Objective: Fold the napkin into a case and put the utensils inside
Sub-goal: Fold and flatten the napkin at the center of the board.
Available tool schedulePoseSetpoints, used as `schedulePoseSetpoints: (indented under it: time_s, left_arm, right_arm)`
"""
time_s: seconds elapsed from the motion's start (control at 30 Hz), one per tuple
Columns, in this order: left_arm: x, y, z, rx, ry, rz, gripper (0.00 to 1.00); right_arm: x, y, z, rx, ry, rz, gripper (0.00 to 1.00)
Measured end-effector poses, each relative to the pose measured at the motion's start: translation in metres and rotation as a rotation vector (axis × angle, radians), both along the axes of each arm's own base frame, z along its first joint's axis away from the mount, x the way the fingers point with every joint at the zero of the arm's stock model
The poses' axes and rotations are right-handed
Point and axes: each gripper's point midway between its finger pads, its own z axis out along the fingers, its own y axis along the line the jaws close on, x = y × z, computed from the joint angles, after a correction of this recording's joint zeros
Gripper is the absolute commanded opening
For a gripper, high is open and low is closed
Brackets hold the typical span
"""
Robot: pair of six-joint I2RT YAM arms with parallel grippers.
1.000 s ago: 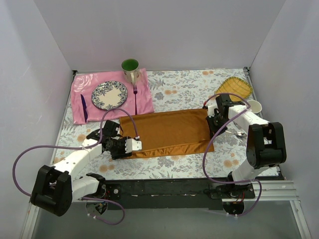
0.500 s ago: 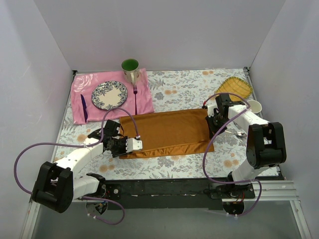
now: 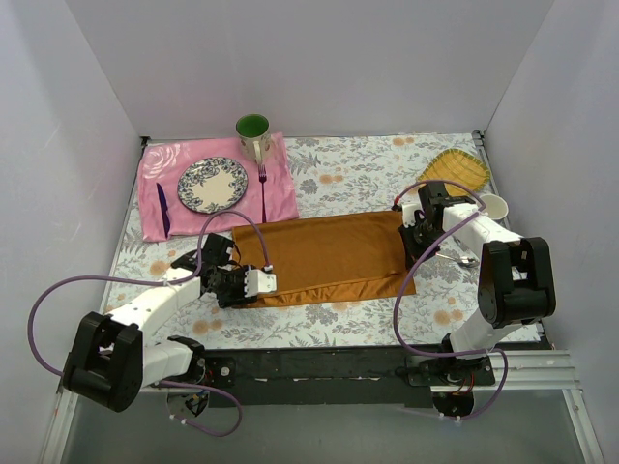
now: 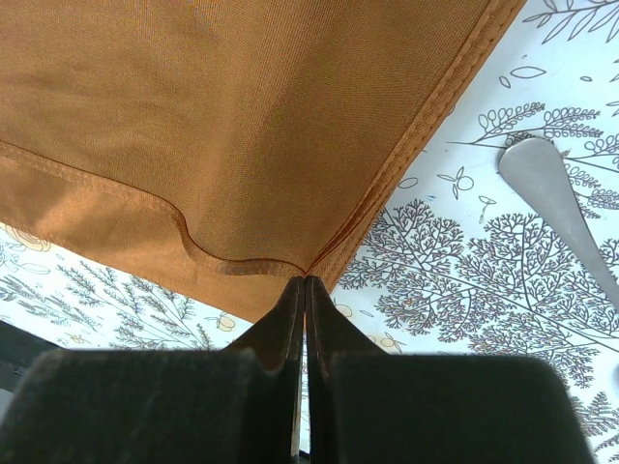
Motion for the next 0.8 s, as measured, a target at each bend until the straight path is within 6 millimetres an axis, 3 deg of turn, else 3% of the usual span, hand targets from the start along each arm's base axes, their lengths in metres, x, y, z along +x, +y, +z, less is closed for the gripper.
schedulePoseSetpoints:
  time_s: [0.13, 0.3, 0.57, 0.73, 0.8]
  left_arm:
    - [-0.001, 0.001, -0.003, 0.003, 0.007, -0.001, 0.33]
    - [-0.001, 0.000, -0.003, 0.001, 0.010, 0.002, 0.17]
    - [-0.002, 0.000, -0.002, 0.003, 0.017, 0.004, 0.15]
    - [-0.001, 0.000, 0.006, -0.001, 0.005, 0.003, 0.00]
    - [0.001, -0.001, 0.009, -0.004, -0.001, 0.004, 0.00]
  right_arm:
    - [0.001, 0.000, 0.001, 0.001, -0.002, 0.000, 0.01]
    - [0.003, 0.001, 0.002, 0.005, -0.007, 0.002, 0.01]
    - [0.002, 0.001, 0.003, 0.005, -0.010, 0.018, 0.01]
    - [0.005, 0.001, 0.006, 0.006, -0.016, 0.020, 0.01]
    - [0.006, 0.002, 0.008, 0.007, -0.017, 0.021, 0.01]
